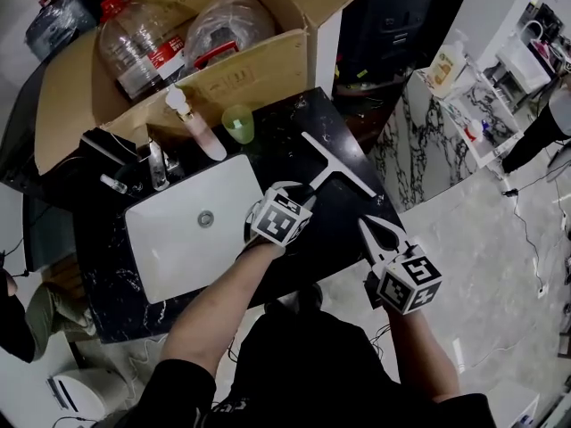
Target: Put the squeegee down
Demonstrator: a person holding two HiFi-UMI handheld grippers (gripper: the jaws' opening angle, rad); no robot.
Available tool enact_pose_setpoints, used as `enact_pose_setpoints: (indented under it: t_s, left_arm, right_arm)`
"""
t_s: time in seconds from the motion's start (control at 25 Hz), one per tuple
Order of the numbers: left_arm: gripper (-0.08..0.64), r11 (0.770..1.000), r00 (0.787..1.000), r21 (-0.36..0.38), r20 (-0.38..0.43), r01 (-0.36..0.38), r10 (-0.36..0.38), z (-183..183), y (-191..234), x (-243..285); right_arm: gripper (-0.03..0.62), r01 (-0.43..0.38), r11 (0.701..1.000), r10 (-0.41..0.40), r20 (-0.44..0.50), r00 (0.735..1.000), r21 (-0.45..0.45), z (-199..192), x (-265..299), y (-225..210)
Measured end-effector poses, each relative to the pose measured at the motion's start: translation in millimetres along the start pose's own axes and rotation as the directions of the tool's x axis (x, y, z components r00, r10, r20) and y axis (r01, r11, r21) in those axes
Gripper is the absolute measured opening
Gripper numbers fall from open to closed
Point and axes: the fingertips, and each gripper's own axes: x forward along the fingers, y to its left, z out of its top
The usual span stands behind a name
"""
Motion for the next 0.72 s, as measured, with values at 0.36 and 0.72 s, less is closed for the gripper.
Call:
enact_pose_setpoints:
  t_s: [0.36, 0.72]
  left_arm:
    - [0.189, 0.997, 0.990, -0.016, 0.111, -0.080, 0.081, 24.5, 3.9, -67.6]
    - [0.160, 0.982, 0.942, -0.097, 0.281, -0.163, 0.184, 33.3, 26.9, -162.8]
  right_arm:
    - [0.006, -0.108, 0.994, 0.108, 0.022, 0.994, -0.011, 19.6, 11.8, 27.3]
    - [0.006, -0.200, 0.978, 0.202, 0.022, 0.979, -0.063, 38.8, 36.4, 74.8]
